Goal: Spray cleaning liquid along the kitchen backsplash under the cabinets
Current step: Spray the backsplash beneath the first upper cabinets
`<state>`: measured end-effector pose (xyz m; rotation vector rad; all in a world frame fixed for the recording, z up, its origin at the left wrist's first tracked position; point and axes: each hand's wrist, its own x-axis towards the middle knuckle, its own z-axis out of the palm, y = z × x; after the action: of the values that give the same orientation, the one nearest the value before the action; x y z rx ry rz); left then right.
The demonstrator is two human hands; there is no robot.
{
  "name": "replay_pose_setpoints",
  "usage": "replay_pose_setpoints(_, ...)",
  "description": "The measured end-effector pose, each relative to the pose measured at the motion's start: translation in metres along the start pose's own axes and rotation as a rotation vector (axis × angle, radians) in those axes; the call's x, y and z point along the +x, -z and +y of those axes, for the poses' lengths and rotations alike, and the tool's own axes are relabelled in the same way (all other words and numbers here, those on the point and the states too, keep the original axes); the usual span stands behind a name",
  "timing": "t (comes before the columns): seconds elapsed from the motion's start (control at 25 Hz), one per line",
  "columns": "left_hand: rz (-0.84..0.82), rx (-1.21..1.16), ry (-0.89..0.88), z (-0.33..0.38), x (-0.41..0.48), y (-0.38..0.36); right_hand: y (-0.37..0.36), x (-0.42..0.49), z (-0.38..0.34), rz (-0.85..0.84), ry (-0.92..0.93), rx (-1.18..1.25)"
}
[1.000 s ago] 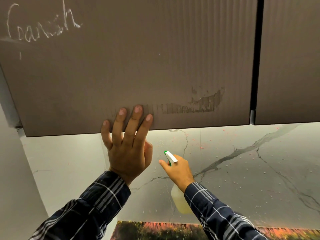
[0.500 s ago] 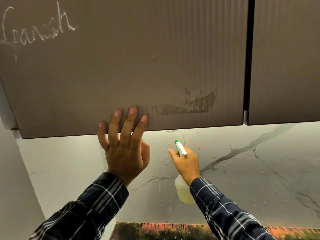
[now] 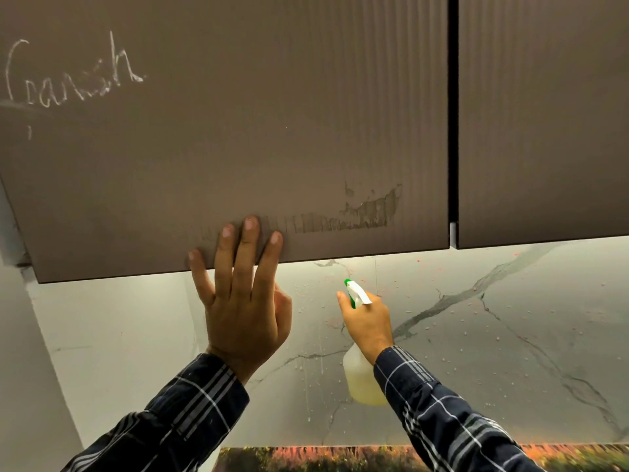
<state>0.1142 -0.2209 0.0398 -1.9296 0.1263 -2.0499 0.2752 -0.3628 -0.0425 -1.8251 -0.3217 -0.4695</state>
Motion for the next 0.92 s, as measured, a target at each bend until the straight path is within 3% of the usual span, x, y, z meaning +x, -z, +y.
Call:
replay_pose_setpoints(0.12,-0.022,0.008,-0.129,0.007,0.007,-0.001,0.016,0.000,0.005,0.066,0.019,-0.020)
replay_pose_setpoints(0.24,-0.027,-0.006,-0.223,0.023,0.014,-0.004,0.025,0.005,0.003,0.008,-0.021,-0.056)
replay_pose_setpoints(0.44,-0.011,0.002,-0.204,0.029,0.014,-0.007,0.028,0.009,-0.005,0.041,0.062,-0.110)
replay_pose_setpoints(0.56,-0.034,-0.020,-0.216,0.027,0.016,-0.004,0.026,0.011,-0.009,-0.011,0.027,-0.113)
replay_pose_setpoints(0.92,-0.084,-0.018,-0.311,0.008,0.007,0.005,0.019,0.010,-0.012,0.062,-0.059,-0.065)
